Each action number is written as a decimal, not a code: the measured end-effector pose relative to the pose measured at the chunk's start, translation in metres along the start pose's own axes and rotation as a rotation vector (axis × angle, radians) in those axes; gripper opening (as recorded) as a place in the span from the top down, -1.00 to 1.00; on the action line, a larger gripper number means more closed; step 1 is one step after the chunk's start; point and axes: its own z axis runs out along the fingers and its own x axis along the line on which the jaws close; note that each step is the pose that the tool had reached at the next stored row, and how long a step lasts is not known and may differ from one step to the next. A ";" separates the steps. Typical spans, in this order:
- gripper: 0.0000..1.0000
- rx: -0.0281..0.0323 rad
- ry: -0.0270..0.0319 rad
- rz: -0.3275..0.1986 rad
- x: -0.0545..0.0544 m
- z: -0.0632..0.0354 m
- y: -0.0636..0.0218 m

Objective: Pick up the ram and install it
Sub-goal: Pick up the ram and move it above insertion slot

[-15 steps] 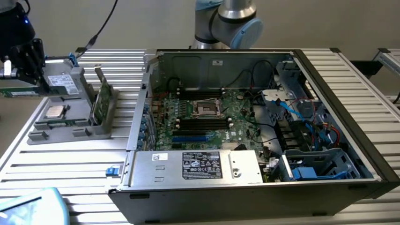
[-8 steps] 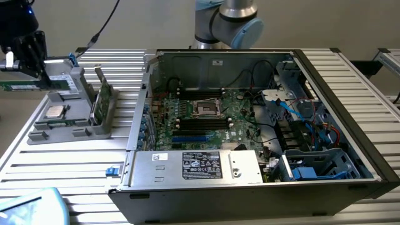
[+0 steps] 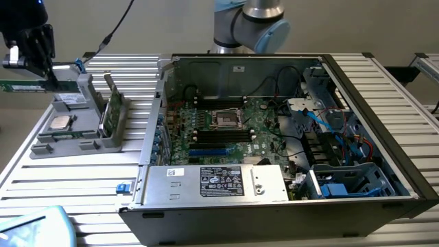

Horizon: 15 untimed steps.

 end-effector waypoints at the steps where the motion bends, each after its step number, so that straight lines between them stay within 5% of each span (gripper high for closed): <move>1: 0.73 -0.0009 -0.0002 0.000 0.001 -0.0052 -0.0031; 15: 0.73 -0.0002 -0.0059 -0.001 0.011 -0.0545 -0.0515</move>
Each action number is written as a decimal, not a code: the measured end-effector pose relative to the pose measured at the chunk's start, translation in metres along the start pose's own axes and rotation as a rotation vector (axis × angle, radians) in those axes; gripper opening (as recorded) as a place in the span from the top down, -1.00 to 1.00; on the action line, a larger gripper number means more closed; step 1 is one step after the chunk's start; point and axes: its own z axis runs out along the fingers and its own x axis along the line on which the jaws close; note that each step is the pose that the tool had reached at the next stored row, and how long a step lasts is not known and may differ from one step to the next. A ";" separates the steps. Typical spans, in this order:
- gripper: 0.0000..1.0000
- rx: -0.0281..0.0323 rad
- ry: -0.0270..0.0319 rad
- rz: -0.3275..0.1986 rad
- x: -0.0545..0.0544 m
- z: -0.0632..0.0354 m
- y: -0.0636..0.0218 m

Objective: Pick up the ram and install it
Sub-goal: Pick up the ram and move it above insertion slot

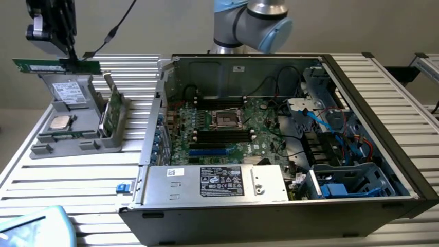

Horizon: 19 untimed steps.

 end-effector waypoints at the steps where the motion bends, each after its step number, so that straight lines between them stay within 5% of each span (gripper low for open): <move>1: 0.73 0.0005 -0.0015 0.000 0.000 -0.0022 -0.0031; 13: 0.73 0.0175 -0.0073 -0.002 0.007 -0.0204 -0.0370; 19: 0.73 0.0467 -0.0039 -0.004 0.010 -0.0244 -0.0515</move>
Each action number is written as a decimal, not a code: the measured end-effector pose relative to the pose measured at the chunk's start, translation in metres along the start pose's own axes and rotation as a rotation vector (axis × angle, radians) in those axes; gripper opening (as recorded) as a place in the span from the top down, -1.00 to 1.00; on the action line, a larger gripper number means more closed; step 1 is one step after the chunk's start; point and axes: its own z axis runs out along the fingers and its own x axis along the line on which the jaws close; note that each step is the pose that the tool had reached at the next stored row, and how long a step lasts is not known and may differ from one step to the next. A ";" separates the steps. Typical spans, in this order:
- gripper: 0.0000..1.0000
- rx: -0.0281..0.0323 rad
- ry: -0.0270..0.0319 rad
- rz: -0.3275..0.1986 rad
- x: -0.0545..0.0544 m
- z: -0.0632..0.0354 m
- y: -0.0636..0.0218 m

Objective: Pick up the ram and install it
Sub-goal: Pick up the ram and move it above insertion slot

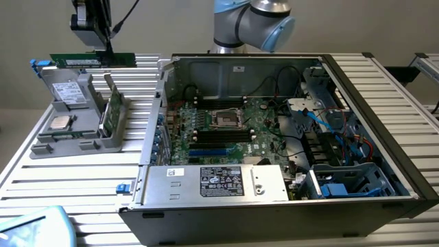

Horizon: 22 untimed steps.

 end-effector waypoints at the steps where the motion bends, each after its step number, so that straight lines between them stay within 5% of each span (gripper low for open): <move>1: 0.73 0.0063 0.0007 0.000 0.000 -0.0005 -0.0025; 5: 0.73 0.0236 0.0025 -0.001 0.002 -0.0025 -0.0132; 22: 0.73 0.0235 0.0028 -0.001 0.011 -0.0289 -0.0852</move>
